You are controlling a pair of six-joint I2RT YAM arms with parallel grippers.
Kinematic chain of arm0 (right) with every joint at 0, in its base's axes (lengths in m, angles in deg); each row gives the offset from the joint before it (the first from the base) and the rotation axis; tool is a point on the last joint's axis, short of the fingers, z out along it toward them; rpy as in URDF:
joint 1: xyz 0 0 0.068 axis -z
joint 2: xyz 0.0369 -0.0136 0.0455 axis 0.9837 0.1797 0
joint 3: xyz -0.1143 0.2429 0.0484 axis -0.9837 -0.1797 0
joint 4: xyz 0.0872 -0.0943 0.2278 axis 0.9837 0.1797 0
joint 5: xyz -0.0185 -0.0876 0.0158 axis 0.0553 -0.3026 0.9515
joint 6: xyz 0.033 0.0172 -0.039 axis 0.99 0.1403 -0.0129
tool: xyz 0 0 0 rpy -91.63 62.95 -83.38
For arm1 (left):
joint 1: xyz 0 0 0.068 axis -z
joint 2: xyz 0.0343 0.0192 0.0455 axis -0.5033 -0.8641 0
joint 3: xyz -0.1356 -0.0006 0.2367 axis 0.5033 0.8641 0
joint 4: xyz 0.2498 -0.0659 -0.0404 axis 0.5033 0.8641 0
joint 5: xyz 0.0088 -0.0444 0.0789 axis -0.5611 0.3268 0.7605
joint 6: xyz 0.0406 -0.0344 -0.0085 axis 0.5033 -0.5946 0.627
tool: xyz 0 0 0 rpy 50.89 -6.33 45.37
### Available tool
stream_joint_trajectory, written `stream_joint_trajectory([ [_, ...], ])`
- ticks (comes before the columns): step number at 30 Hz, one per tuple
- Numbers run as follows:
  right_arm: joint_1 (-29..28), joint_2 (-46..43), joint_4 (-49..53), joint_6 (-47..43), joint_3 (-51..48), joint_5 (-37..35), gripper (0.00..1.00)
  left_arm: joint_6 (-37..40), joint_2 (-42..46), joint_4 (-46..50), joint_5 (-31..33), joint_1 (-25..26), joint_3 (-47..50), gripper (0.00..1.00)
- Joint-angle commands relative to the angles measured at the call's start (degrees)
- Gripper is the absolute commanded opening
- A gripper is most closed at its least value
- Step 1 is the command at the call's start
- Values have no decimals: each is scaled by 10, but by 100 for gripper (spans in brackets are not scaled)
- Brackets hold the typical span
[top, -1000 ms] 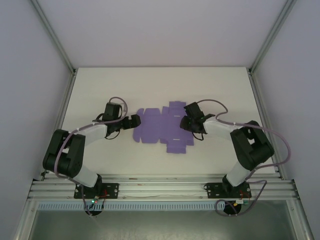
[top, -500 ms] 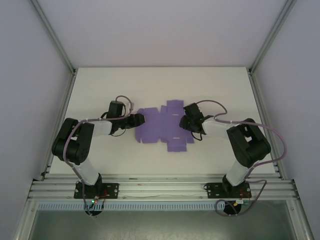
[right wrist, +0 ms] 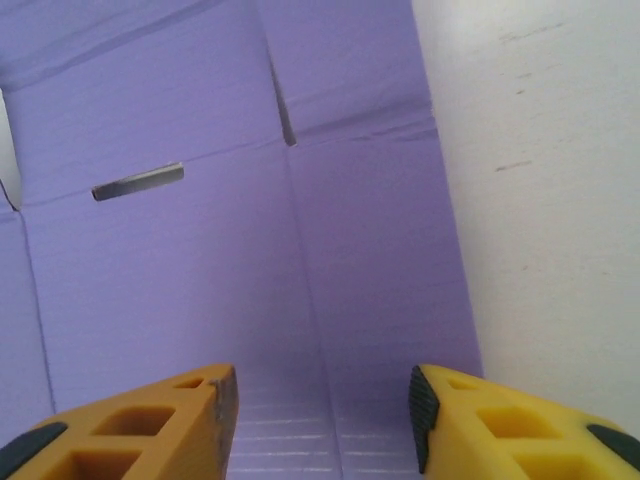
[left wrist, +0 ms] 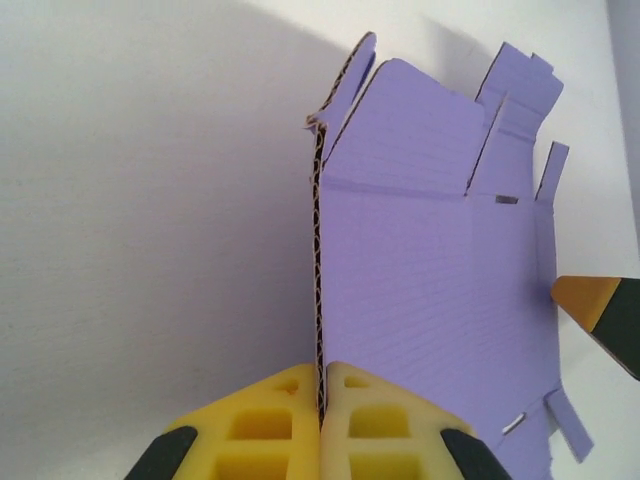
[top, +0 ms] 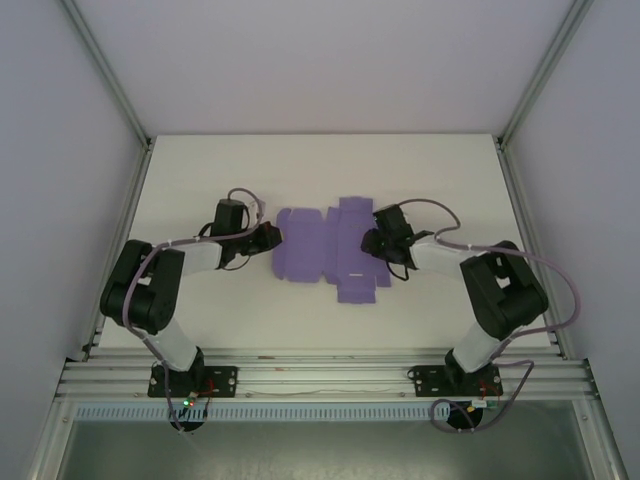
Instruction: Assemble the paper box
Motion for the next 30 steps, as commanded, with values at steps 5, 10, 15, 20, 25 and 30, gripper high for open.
stream_joint_trajectory([
  [5,64,-126,-76,-38,-80,111,75,46,116,-62,-43,7,21,0],
  [10,100,-143,-161,-59,-134,211,77,84,147,-81,-82,7,36,0],
  [15,123,-119,-223,-73,-157,277,74,82,165,-127,-110,7,63,0],
  [20,127,-90,-245,-89,-169,284,72,72,175,-141,-109,7,73,0],
  [25,127,-68,-283,-87,-187,315,61,61,177,-141,-81,7,78,0],
  [30,128,-86,-326,-88,-214,350,37,46,177,-153,-51,7,89,0],
])
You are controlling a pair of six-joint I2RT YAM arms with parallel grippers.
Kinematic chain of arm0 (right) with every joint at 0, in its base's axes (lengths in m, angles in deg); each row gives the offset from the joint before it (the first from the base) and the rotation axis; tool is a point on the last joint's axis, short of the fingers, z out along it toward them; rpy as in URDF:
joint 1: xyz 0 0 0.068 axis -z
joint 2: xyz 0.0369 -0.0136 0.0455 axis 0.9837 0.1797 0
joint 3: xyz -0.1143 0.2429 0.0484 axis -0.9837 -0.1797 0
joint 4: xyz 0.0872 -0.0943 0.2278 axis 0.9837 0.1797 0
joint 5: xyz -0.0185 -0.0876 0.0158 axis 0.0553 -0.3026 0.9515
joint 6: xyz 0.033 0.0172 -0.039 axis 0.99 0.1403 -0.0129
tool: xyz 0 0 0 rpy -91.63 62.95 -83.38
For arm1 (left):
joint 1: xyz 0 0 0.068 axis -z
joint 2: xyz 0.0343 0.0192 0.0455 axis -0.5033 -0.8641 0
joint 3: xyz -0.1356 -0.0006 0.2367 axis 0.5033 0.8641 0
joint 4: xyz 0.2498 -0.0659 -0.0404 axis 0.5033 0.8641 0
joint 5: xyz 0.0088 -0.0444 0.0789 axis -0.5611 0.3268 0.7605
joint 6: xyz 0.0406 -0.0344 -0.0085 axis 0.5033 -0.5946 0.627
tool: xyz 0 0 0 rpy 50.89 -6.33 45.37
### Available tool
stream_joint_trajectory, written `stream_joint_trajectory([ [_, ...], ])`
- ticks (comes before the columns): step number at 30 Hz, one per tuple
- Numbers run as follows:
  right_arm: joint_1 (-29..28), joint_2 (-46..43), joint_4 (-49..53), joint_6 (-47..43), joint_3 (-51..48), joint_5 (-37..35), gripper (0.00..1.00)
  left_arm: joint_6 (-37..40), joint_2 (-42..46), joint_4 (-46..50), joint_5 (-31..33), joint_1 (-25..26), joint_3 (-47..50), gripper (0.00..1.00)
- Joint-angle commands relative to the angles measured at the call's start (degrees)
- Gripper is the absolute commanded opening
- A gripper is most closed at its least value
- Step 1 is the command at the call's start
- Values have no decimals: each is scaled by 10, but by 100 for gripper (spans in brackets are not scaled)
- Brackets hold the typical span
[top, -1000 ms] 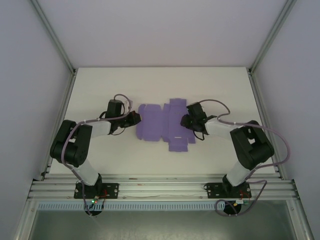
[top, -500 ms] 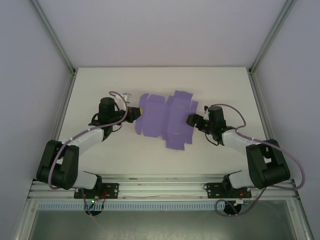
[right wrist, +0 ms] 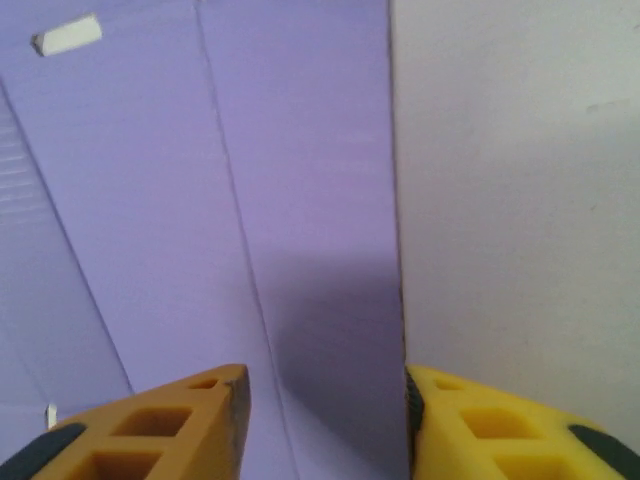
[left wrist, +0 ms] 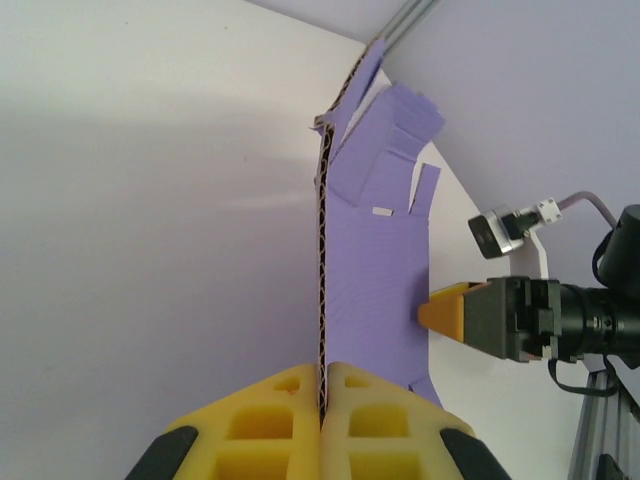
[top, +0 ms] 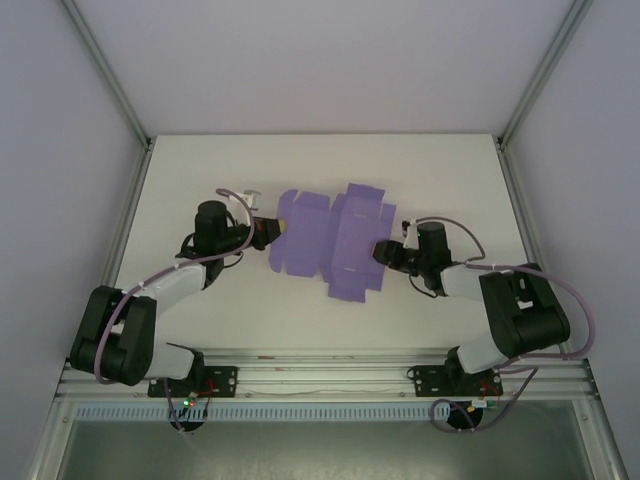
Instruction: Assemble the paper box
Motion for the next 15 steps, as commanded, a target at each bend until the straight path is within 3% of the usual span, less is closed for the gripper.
stream_joint_trajectory([
  [1,2,-19,-45,-13,-11,37,34,-15,12,-38,26,3,10,0],
  [5,1,-43,-17,-33,-10,30,22,-19,11,-31,61,4,16,0],
  [7,2,-54,-7,-43,-9,28,3,-28,11,-30,76,3,19,0],
  [11,1,-82,23,-57,1,14,0,-39,6,-31,84,4,26,4],
  [12,1,-89,41,-64,7,6,0,-41,6,-22,91,4,26,21],
  [14,-1,-102,99,-90,30,-10,0,-43,9,6,119,4,25,71],
  [15,-5,-106,139,-109,47,-23,0,-40,14,25,135,4,26,91],
])
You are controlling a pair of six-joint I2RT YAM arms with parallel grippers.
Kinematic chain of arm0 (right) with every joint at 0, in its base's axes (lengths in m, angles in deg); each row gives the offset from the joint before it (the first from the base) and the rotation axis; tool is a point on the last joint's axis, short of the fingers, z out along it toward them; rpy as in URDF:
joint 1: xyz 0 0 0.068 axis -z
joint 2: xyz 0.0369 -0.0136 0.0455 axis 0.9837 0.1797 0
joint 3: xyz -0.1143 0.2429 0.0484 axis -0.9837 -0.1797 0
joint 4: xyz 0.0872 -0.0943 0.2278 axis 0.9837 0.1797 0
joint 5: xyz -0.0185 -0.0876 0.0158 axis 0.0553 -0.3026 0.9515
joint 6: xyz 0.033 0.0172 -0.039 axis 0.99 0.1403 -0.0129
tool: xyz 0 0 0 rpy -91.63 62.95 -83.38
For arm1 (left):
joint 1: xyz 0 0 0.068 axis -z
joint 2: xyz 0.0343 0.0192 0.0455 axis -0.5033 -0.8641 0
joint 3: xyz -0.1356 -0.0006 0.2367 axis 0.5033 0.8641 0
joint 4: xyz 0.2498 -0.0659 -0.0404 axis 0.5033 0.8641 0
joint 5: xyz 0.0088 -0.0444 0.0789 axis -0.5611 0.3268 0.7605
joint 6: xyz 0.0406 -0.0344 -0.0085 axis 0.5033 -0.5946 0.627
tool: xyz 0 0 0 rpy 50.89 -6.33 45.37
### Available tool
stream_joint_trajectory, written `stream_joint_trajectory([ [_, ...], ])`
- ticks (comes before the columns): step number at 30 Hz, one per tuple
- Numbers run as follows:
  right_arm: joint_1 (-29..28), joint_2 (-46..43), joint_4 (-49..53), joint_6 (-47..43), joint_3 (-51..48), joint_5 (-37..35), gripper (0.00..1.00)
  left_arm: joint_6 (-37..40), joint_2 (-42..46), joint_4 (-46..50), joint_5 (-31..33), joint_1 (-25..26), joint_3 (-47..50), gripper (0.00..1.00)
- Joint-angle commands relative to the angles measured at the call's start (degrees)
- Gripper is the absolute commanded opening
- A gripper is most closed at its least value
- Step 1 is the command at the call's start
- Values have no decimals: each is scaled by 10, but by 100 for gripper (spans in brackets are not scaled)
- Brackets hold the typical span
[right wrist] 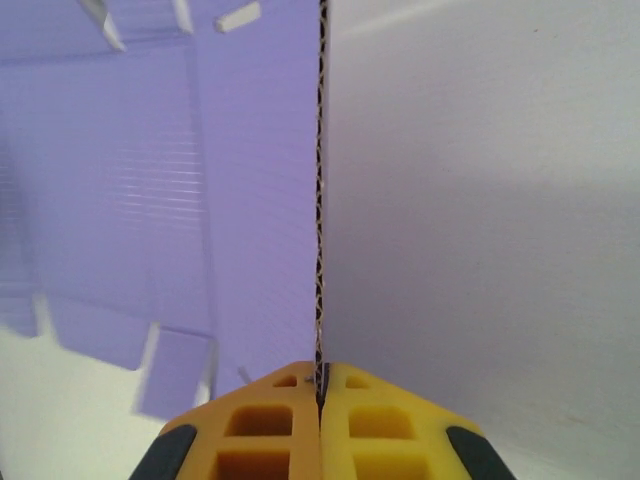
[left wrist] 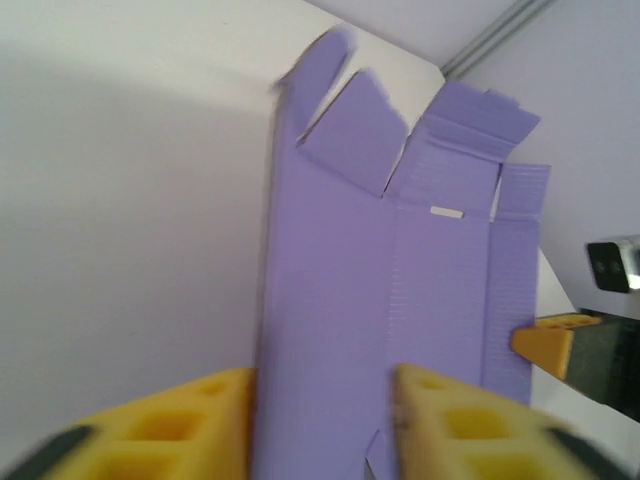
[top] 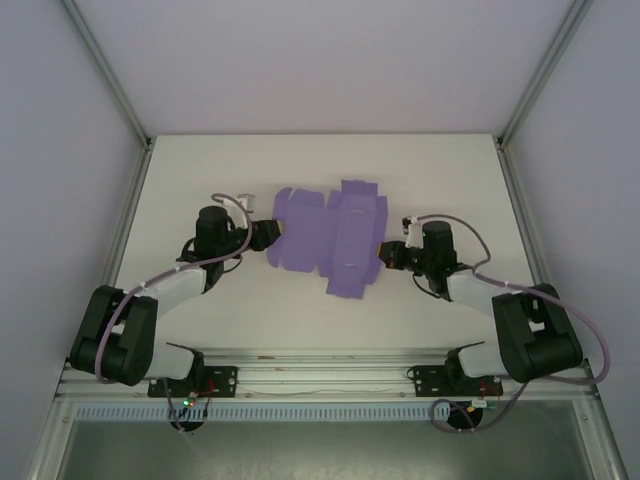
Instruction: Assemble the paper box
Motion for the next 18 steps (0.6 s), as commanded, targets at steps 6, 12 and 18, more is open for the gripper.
stream_joint_trajectory([
  [6,-70,-23,229,-143,141,-156,0,9,81,168,176,4,-8,100],
  [12,-155,41,346,-311,261,-417,0,7,114,242,185,4,-58,100],
  [18,-212,95,330,-464,323,-554,0,-58,61,190,33,5,-112,100],
])
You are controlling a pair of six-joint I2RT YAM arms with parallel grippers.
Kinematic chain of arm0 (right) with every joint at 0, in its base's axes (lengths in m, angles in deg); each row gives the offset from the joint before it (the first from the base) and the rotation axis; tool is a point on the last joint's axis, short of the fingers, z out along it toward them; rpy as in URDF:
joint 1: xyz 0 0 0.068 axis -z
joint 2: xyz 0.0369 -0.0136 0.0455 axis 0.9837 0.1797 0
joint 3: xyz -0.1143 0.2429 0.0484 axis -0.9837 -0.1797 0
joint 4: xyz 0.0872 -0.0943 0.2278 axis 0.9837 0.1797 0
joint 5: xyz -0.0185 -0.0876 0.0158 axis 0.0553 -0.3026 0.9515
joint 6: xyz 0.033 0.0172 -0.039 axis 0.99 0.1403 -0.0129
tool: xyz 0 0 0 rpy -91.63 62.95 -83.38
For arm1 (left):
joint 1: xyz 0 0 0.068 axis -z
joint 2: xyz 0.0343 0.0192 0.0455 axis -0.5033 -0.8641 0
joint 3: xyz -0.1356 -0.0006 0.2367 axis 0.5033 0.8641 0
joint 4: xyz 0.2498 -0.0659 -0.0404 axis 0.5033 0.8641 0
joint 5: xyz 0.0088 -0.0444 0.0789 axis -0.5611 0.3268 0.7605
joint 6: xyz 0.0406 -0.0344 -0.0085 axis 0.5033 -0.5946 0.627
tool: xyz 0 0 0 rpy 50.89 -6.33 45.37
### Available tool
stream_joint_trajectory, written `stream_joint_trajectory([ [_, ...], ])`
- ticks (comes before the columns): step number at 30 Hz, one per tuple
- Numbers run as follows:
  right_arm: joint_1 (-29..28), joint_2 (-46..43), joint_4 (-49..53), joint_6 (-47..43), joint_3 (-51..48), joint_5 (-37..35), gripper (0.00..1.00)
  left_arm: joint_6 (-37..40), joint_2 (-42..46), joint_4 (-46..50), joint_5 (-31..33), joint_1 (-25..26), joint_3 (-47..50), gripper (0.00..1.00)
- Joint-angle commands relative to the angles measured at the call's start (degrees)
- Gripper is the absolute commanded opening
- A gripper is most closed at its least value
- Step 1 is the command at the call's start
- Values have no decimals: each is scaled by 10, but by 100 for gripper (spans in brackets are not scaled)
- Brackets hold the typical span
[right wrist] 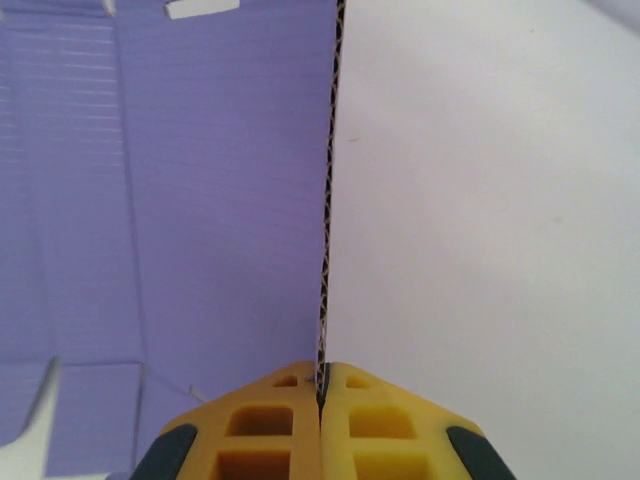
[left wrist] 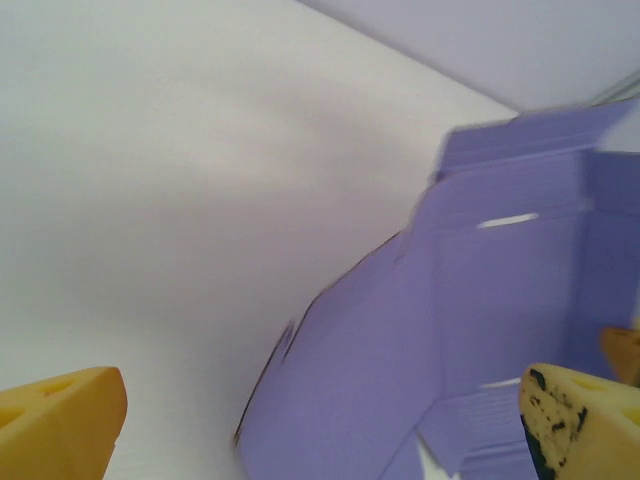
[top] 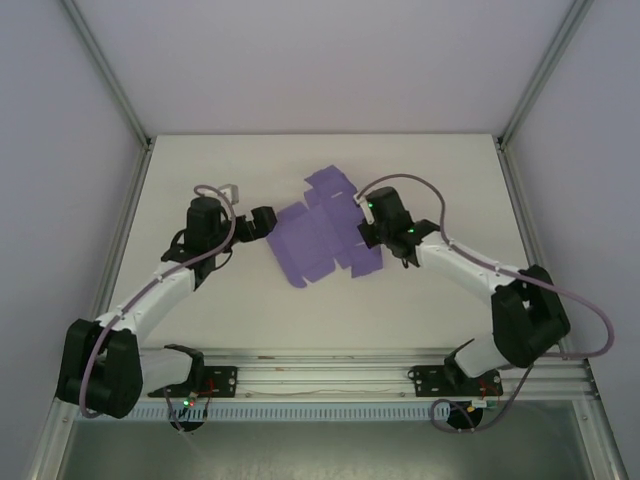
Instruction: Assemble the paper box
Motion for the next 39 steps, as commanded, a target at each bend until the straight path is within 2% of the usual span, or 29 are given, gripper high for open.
stream_joint_trajectory([
  [1,-21,24,17,-123,32,-119,0,-56,-42,-40,-115,6,-43,100],
  [4,-31,39,-25,-155,33,-124,0,-93,-92,-105,-174,14,-69,100],
  [8,-34,61,-60,-175,35,-120,0,-107,-171,-118,-214,29,-135,100],
  [11,-40,78,-99,-226,16,-118,0,-101,-231,-93,-221,37,-195,100],
  [13,-45,85,-160,-279,-14,-123,0,-91,-270,-74,-218,37,-232,98],
  [16,-51,97,-240,-339,-40,-131,0,-67,-325,-16,-196,37,-289,91],
  [19,-51,104,-267,-360,-42,-123,0,-39,-365,47,-147,37,-330,85],
  [22,-52,113,-268,-365,-31,-123,0,-6,-392,83,-127,37,-355,71],
  [26,-52,125,-274,-369,-25,-128,0,6,-411,82,-139,39,-355,41],
  [28,-51,129,-281,-367,-24,-130,0,12,-411,75,-145,42,-350,33],
  [33,-53,132,-296,-366,-25,-135,0,44,-403,80,-139,61,-339,31],
  [39,-65,116,-307,-354,-42,-138,0,87,-403,130,-70,103,-368,32],
])
